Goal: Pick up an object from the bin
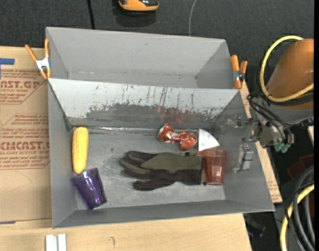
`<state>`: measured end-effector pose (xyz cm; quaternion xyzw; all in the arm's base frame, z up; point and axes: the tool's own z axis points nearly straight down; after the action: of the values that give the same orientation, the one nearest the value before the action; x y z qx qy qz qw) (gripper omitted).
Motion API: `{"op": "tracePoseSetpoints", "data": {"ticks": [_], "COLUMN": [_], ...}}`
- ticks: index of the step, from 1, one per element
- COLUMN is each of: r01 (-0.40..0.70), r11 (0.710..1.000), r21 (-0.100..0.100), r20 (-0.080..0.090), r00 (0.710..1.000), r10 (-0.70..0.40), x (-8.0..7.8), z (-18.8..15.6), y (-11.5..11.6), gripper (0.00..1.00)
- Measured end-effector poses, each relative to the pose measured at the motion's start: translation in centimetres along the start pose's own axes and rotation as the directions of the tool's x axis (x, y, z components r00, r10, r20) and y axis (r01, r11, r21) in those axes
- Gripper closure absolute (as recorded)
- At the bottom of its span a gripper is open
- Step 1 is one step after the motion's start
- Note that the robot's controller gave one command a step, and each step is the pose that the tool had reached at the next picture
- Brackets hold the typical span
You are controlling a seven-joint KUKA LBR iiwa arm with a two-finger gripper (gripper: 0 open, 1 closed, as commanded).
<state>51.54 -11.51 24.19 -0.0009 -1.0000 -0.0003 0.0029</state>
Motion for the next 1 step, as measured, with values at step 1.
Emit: {"op": "tracePoseSetpoints", "data": {"ticks": [1], "r01": [0.002], "r11": [1.0], "r21": [0.002], "r20": [0.008], "r00": [1.0], "r10": [-0.002], "x": [-0.15], "z": [-0.45], "y": [0.05], "gripper": [0.0]}}
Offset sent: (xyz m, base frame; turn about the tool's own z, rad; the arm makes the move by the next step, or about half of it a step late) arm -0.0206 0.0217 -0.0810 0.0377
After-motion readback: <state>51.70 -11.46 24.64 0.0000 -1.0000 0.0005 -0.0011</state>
